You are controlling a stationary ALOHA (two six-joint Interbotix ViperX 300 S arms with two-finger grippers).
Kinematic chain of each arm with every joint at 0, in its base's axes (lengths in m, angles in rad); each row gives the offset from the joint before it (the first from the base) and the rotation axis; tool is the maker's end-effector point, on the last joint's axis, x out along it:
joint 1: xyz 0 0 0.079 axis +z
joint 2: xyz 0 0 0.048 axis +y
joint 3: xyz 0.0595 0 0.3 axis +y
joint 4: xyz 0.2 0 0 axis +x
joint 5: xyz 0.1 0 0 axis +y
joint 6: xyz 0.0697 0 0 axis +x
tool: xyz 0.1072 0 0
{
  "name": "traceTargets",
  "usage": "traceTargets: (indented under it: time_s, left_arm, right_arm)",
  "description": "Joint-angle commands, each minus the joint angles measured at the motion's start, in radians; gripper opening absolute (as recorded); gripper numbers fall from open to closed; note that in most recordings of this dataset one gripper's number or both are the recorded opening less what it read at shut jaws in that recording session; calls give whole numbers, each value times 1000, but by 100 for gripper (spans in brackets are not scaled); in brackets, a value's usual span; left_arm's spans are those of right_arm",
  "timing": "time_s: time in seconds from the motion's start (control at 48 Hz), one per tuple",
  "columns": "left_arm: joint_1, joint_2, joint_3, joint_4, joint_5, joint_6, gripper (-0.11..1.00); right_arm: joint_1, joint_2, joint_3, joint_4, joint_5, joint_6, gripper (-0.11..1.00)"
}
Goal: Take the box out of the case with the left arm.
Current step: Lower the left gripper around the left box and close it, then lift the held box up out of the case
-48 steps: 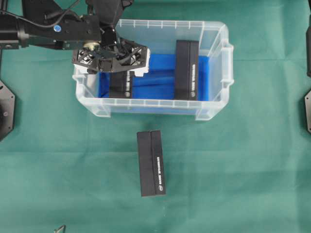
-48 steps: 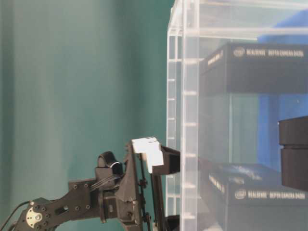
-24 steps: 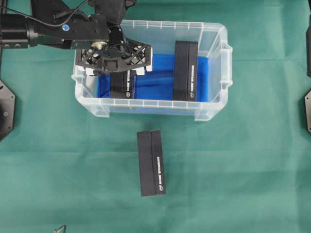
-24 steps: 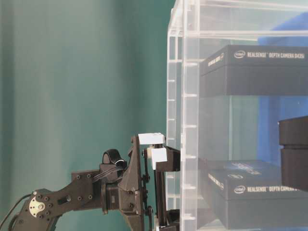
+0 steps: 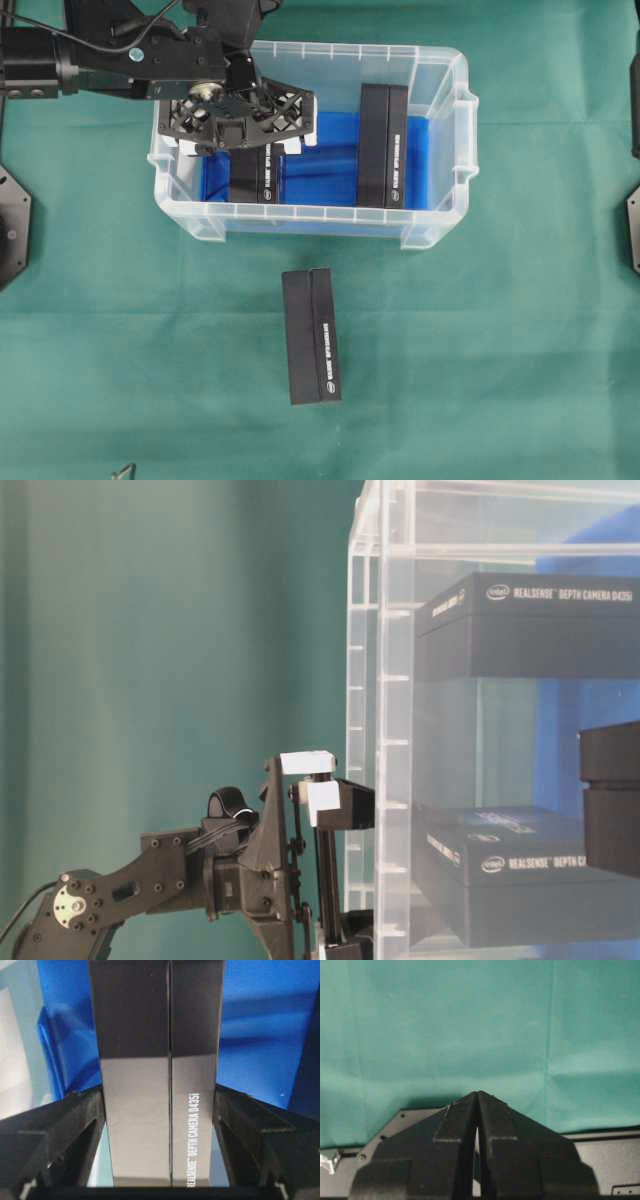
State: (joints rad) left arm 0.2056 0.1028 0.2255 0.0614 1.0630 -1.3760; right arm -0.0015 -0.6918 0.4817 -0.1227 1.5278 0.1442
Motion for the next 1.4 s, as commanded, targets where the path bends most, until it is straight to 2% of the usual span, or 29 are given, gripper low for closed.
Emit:
traceTargets:
  time_s: [0.0,0.229,0.438,0.875,1.104,1.375]
  left_arm:
    - [-5,-20,-37,-2,6,0,62]
    - [-5,-34,-87,-9,72,3,63]
    - [-5,-55,-172,-9,166,6,63]
    - [-3,-117,-387,-9,417,6,63]
    - [-3,-112,-505,-9,508,6,63]
    - [-5,-103,-529,-9,532,6,63]
  right_arm:
    - [0,0,-12,0,-3,5,1]
    - [0,0,-12,0,-5,5,1]
    - [0,0,-12,0,-3,5,1]
    - [0,0,-12,-2,-5,-5,1]
    - [0,0,-12,0,-5,-6,1]
    - [0,-2,-11,-3,-5,-8,1]
